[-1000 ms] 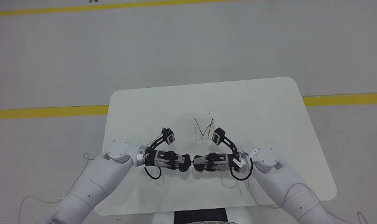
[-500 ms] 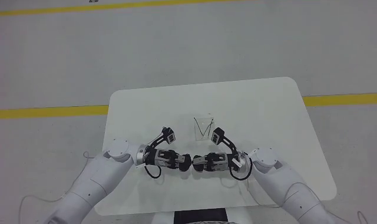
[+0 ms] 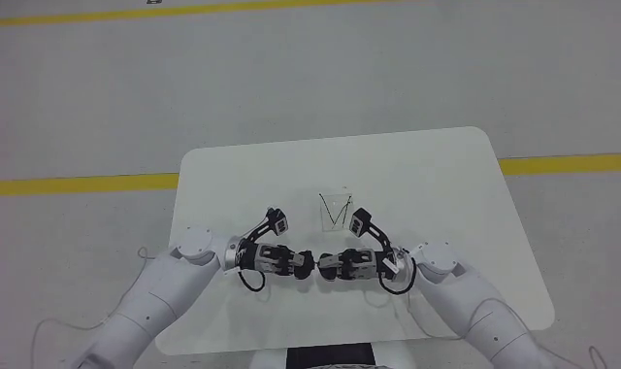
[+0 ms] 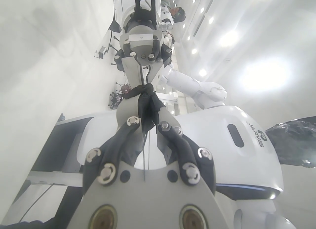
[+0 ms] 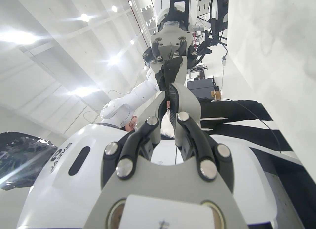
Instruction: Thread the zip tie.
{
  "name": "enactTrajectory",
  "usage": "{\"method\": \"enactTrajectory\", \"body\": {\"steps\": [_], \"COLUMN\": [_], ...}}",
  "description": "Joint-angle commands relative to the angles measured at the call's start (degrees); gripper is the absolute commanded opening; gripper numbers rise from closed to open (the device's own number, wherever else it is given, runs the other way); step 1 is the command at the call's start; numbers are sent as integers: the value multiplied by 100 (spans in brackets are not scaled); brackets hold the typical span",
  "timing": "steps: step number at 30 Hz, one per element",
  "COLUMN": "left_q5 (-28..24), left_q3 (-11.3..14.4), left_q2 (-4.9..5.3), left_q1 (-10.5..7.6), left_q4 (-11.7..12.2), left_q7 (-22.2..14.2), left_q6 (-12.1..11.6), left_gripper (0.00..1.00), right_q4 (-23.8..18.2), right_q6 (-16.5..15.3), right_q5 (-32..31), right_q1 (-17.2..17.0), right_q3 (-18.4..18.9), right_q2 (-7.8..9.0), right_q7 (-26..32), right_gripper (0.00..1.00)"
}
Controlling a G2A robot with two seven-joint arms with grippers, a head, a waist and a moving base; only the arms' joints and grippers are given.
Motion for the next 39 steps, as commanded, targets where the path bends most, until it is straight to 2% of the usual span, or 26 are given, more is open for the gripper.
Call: {"method": "enactTrajectory", "body": {"steps": [1, 11, 14, 24, 27, 32, 36, 39], "left_q5": [-13, -13, 133, 133, 113, -92, -295, -335], "left_q3": [-30, -191, -169, -169, -202, -442, -824, -1203], "left_q2": [10, 81, 92, 92, 98, 160, 192, 193], "left_q1": [3, 42, -14, -14, 44, 169, 335, 548], "left_q4": [14, -75, -308, -308, -304, -155, -208, -364], "left_q7": [-7, -72, -134, -134, 63, -30, -155, -155], "left_q6": [-31, -57, 28, 28, -15, -354, -354, -354], "left_gripper": [0, 0, 0, 0, 0, 0, 0, 0], "right_q4": [27, 63, 88, 88, 88, 88, 88, 88], "right_q6": [-16, -52, -51, -51, -51, -51, -51, -51], "right_q5": [41, 320, 367, 367, 367, 367, 367, 367], "right_q1": [-3, -61, -62, -62, -62, -62, -62, -62], "right_q3": [32, 256, 258, 258, 258, 258, 258, 258], "right_q2": [7, 56, 49, 49, 49, 49, 49, 49], "right_q7": [6, 49, -31, -31, -31, -31, -31, -31], "right_gripper": [100, 100, 100, 100, 100, 100, 100, 100]}}
